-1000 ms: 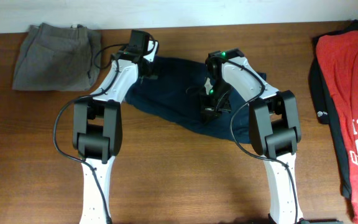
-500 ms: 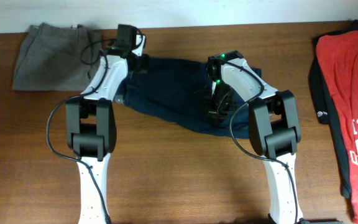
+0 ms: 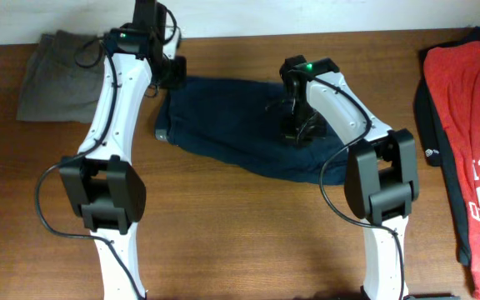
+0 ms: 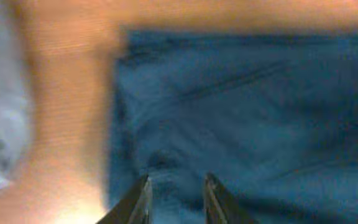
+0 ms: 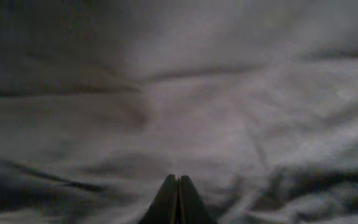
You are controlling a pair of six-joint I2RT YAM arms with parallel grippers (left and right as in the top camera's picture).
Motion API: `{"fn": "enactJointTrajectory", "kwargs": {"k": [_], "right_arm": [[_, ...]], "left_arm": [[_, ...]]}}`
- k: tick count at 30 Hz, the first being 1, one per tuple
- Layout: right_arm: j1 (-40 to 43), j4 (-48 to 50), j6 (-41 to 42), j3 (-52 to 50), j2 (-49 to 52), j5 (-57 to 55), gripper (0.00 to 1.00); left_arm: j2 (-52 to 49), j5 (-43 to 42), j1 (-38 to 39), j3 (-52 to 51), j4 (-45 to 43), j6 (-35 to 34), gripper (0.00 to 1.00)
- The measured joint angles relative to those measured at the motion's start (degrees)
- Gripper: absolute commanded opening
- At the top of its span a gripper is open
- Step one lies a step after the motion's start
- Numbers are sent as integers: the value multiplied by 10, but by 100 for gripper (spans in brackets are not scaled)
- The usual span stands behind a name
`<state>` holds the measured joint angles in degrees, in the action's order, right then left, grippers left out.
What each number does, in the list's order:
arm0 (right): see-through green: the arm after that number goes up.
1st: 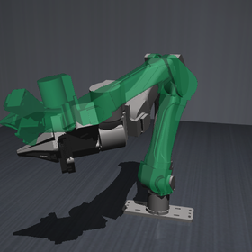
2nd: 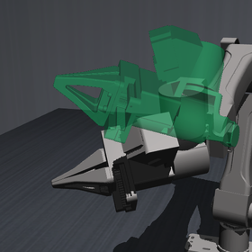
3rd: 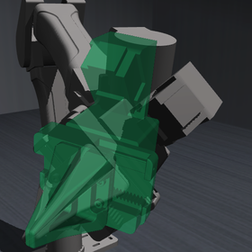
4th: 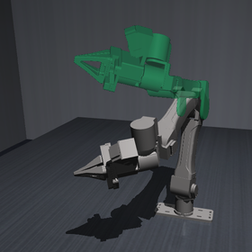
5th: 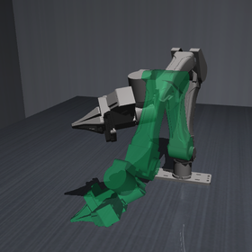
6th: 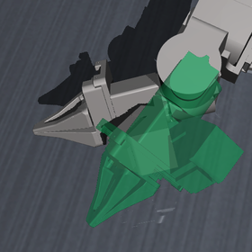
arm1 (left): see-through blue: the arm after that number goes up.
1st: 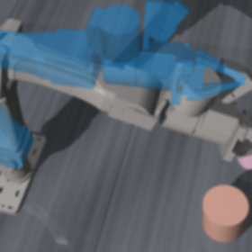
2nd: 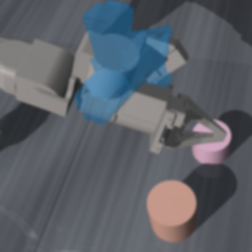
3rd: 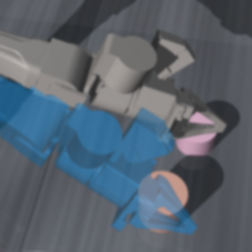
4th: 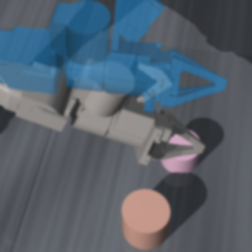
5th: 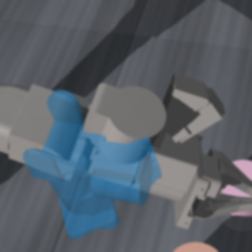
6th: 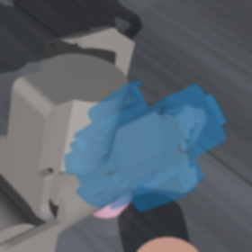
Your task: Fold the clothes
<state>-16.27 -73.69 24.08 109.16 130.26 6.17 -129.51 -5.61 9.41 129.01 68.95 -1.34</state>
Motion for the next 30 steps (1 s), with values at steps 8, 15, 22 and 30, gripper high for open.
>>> {"fn": "enactJointTrajectory", "kwargs": {"k": [8, 15, 22, 30], "right_arm": [[0, 52, -40, 0, 0, 107, 5], [0, 65, -48, 0, 0, 130, 4], [5, 82, -48, -7, 1, 121, 4], [47, 124, -48, -27, 1, 103, 4]], "left_arm": [[-5, -69, 49, -130, -24, -9, 18], [-6, -78, 62, -222, -52, -28, 9], [-6, -64, 46, -257, -66, -30, 8], [-6, -56, 14, -278, -79, -37, 8]]}}
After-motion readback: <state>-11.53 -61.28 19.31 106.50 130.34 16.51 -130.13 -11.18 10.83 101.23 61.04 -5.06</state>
